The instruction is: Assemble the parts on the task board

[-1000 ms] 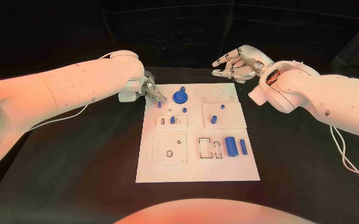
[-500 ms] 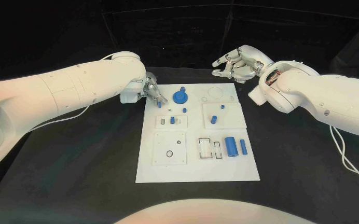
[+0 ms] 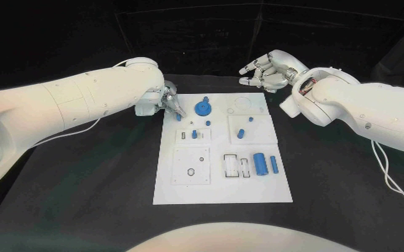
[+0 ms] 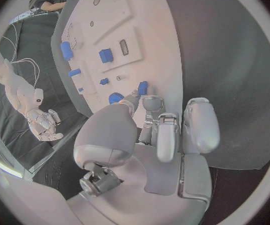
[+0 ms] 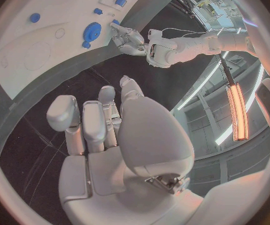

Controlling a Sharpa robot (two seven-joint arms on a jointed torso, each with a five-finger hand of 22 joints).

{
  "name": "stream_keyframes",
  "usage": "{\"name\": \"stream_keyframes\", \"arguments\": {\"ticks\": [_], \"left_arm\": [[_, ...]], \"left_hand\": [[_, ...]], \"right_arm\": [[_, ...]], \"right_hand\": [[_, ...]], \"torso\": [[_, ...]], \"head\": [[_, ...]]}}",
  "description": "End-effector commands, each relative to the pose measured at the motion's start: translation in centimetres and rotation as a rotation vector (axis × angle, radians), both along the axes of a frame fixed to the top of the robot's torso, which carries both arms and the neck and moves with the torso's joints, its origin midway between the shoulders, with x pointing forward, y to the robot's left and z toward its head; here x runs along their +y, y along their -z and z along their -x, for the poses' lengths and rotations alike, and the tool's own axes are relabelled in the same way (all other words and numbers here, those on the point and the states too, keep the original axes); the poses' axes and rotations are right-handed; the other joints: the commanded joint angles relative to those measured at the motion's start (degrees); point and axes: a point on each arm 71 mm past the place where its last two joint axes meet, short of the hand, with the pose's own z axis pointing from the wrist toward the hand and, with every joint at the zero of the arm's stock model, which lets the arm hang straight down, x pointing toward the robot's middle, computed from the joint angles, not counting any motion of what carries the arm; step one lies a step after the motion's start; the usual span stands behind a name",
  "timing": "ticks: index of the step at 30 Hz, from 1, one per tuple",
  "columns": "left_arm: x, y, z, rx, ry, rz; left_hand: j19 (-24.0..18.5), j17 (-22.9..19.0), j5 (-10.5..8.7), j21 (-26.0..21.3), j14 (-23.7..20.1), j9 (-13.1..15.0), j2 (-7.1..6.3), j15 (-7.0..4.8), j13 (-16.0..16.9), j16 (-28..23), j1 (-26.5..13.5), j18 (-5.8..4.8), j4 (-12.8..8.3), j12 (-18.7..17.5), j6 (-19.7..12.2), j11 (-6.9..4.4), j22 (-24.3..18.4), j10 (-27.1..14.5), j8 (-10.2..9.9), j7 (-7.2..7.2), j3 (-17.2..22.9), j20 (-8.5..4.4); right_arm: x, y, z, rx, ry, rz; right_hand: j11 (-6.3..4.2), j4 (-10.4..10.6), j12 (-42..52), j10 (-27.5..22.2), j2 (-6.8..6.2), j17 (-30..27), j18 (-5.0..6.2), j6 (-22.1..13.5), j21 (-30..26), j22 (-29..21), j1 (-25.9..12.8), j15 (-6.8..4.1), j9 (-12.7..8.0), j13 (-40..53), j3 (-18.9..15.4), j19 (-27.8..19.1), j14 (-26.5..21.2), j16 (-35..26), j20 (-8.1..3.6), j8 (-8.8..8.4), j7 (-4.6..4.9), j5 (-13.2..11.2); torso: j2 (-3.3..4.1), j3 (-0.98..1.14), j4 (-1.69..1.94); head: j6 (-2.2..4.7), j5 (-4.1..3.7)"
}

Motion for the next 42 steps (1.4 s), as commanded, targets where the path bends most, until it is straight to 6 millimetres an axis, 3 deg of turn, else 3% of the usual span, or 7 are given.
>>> {"name": "stream_keyframes", "arguments": {"ticks": [1, 9, 14, 30, 36, 38, 42], "left_arm": [[-0.1, -0.1, 0.1, 0.004, 0.012, 0.009], [0.0, -0.2, 0.3, -0.022, 0.008, 0.042], [0.2, -0.3, 0.3, -0.042, -0.002, 0.059], [0.8, -0.6, 0.6, -0.094, -0.032, 0.092], [0.9, -0.8, 0.8, -0.111, -0.036, 0.111], [1.1, -0.9, 1.0, -0.129, -0.050, 0.142], [1.4, -1.2, 1.1, -0.165, -0.065, 0.195]], "left_hand": [[0.09, 15.09, -0.01, 0.02, 6.04, 0.15, 0.05, -0.04, 0.15, 0.19, 0.75, 0.41, -0.19, 0.31, 0.70, -0.38, -0.03, 0.37, 0.61, -0.07, 0.64, -0.03], [0.30, 15.09, -0.20, 0.36, 6.04, 2.39, 2.08, -0.91, 1.40, 0.19, 5.12, 0.32, -4.47, 1.40, 1.19, -1.48, 0.56, 1.56, 3.70, -1.29, 5.09, -0.85], [0.40, 15.09, -0.20, 0.55, 6.04, 3.44, 2.12, -1.12, 1.81, 0.19, 5.91, 0.22, -6.02, 1.68, 0.45, -1.67, 0.90, 2.03, 4.74, -1.49, 7.12, -1.14], [0.48, 15.09, -0.21, 0.70, 6.04, 4.07, 1.61, -1.14, 2.01, 0.19, 5.72, 0.16, -6.68, 1.84, 0.15, -1.72, 1.16, 2.36, 5.34, -1.52, 8.03, -1.22], [0.45, 15.09, -0.21, 0.58, 6.04, 4.23, 0.55, -1.07, 1.73, 0.19, 4.22, 0.17, -6.21, 1.61, -0.34, -1.57, 1.05, 2.32, 5.28, -1.34, 7.71, -1.21], [0.18, 15.09, -0.20, -0.03, 6.04, 3.82, -1.13, -0.87, 0.24, 0.19, 2.23, 0.31, -5.40, 0.42, -1.46, -1.17, 0.27, 1.51, 4.34, -0.80, 6.49, -1.13], [-2.52, 13.28, -0.20, -5.59, 5.46, 2.61, -3.68, 0.14, -10.62, -1.16, 0.48, 1.50, -4.99, -9.21, -3.62, 0.22, -6.65, -5.94, 2.11, 0.69, 4.60, -0.38]], "right_arm": [[0.0, -0.1, 0.0, 0.002, -0.005, 0.000], [0.0, -0.1, 0.0, 0.002, -0.005, 0.000], [0.1, -0.1, -0.1, 0.001, -0.006, 0.000], [0.0, -0.1, -0.1, -0.001, -0.005, -0.001], [0.0, -0.1, 0.0, 0.001, -0.003, 0.000], [-0.1, -0.1, 0.0, 0.001, -0.003, 0.001], [-0.2, -0.1, 0.0, 0.003, -0.001, 0.002]], "right_hand": [[0.16, 0.13, 0.18, -0.30, 0.36, 0.03, 0.76, -0.25, -0.36, -0.07, 0.01, -0.27, -0.03, -0.01, 0.03, -0.31, 0.86, -0.33, -0.06, 0.38, 0.05, 0.26], [0.15, 0.12, 0.19, -0.30, 0.38, 0.02, 0.76, -0.25, -0.36, -0.07, 0.05, -0.28, -0.03, 0.00, 0.04, -0.32, 0.86, -0.35, -0.06, 0.39, 0.05, 0.30], [0.15, 0.12, 0.19, -0.30, 0.38, 0.02, 0.76, -0.25, -0.36, -0.07, 0.05, -0.28, -0.03, 0.00, 0.04, -0.32, 0.86, -0.35, -0.06, 0.39, 0.05, 0.30], [0.15, 0.12, 0.19, -0.33, 0.40, -0.02, 0.76, -0.23, -0.38, -0.08, 0.10, -0.28, -0.03, -0.03, 0.06, -0.31, 0.85, -0.39, -0.07, 0.41, 0.04, 0.43], [0.15, 0.14, 0.22, -0.31, 0.40, 0.04, 0.75, -0.23, -0.36, -0.05, 0.09, -0.28, -0.03, 0.00, 0.05, -0.29, 0.86, -0.35, -0.07, 0.42, 0.05, 0.44], [0.15, 0.13, 0.22, -0.32, 0.40, 0.04, 0.76, -0.23, -0.37, -0.07, 0.10, -0.28, -0.02, 0.00, 0.05, -0.30, 0.86, -0.36, -0.07, 0.42, 0.05, 0.45], [0.15, 0.13, 0.22, -0.32, 0.40, 0.04, 0.76, -0.23, -0.37, -0.07, 0.10, -0.28, -0.02, 0.00, 0.05, -0.30, 0.86, -0.36, -0.07, 0.42, 0.05, 0.45]], "torso": [[-0.01, 0.00, -0.02], [-0.01, -0.01, 0.01], [-0.01, -0.01, 0.01], [-0.05, 0.02, -0.03], [-0.04, 0.01, -0.08], [-0.04, 0.00, 0.01], [-0.06, -0.01, 0.08]], "head": [[-0.20, -0.09], [-0.28, -0.13], [-0.34, 0.01], [-0.19, 0.25], [-0.07, 0.21], [0.05, 0.07], [0.07, 0.03]]}}
